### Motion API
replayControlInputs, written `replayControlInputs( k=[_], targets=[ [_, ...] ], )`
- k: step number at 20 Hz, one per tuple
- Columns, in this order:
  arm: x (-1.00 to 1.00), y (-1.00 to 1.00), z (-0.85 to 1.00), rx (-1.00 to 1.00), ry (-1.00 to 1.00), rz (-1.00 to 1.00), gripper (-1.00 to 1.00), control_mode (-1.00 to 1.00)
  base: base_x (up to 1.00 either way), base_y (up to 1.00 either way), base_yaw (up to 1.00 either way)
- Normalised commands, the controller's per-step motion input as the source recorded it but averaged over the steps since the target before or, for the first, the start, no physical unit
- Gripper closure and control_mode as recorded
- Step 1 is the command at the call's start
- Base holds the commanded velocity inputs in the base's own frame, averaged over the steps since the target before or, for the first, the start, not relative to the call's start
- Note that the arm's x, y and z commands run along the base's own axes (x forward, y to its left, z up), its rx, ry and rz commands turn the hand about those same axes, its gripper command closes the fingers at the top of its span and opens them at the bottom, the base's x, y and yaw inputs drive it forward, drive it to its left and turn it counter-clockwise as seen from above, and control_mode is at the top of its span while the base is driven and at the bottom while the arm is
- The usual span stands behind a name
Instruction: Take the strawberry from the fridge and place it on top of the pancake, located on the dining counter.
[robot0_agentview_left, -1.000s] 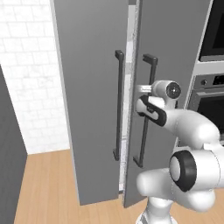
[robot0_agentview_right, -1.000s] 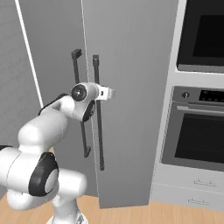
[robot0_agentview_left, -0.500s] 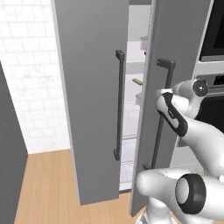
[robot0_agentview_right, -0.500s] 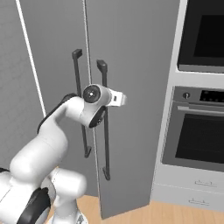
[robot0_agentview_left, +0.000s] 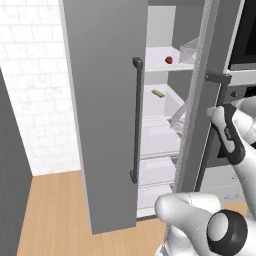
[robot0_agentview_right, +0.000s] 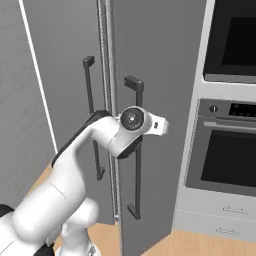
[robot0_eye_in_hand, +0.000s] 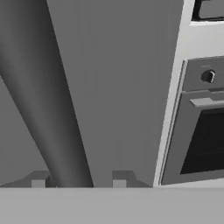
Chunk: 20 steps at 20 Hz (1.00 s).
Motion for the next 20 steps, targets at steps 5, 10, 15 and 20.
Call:
replayControlInputs(
  k=[5,10,15,20],
  targets=[
    [-0.36,-0.96,0.16,0.07,0.06,0.00,-1.00,-1.00,0.00,0.00,0.00],
    [-0.42,-0.82,0.30,0.03,0.09,-0.04,-1.00,-1.00,0.00,0.00,0.00],
    [-0.69,-0.19,0.13,-0.03,0.01,-0.07,-1.00,-1.00,0.00,0.00,0.00],
    [-0.69,0.87,0.06,-0.30,0.00,0.00,-1.00,-1.00,0.00,0.00,0.00]
  ],
)
